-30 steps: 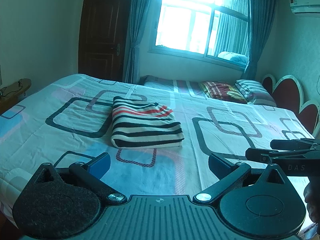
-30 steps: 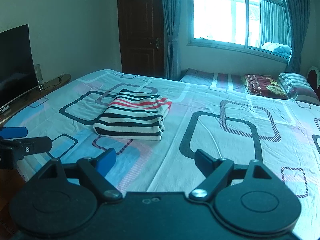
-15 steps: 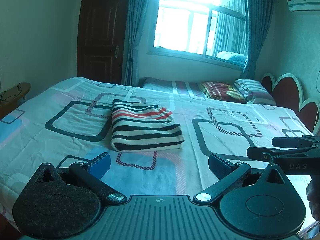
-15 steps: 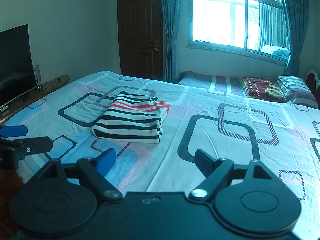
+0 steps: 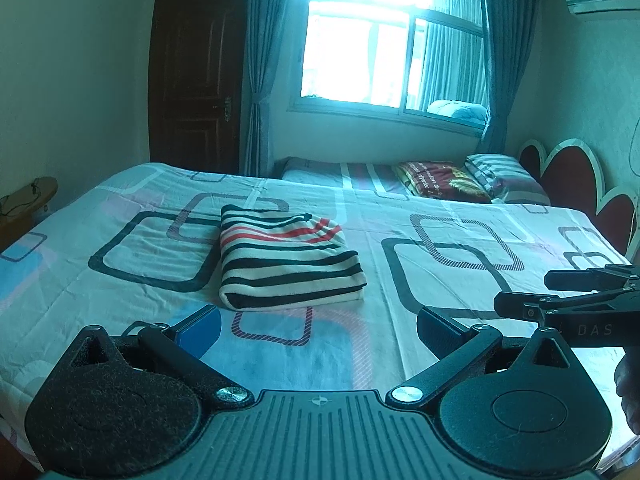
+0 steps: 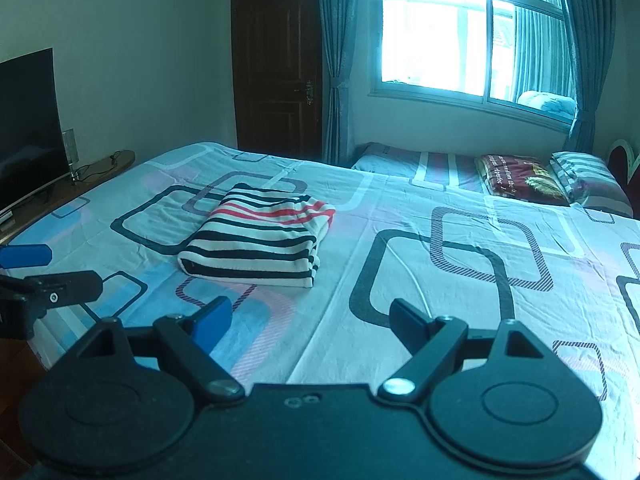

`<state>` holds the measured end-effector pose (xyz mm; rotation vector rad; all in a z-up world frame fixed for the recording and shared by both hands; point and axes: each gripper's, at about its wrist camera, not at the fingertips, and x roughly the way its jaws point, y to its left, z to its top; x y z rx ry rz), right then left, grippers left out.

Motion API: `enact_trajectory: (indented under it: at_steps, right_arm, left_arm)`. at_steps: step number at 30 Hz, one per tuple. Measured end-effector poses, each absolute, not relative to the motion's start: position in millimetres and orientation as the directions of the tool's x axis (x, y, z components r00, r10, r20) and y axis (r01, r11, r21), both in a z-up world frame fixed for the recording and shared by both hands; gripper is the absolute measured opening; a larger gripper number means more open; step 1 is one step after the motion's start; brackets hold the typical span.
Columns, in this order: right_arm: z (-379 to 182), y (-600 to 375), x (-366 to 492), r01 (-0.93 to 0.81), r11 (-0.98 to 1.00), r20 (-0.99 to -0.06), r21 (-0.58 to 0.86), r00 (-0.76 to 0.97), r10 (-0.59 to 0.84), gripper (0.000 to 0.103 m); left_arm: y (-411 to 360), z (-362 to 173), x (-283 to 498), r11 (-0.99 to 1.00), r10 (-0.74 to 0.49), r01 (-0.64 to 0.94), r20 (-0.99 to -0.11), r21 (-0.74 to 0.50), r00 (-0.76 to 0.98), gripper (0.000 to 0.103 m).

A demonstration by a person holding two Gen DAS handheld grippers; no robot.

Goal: Fold small clothes

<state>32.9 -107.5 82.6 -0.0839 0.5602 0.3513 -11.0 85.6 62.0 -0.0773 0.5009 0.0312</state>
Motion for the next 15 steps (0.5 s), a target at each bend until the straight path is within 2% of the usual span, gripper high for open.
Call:
enact_trajectory:
  at_steps: [15]
  right_arm:
    - [80.8,-111.0,36.0,-0.349,0.937,-0.532,0.018,0.79,0.304,0.085]
  left_arm:
    - [82.6,65.4,-12.1,0.997,0.011,-0.046,-0.473,-0.062,0.881,0.103]
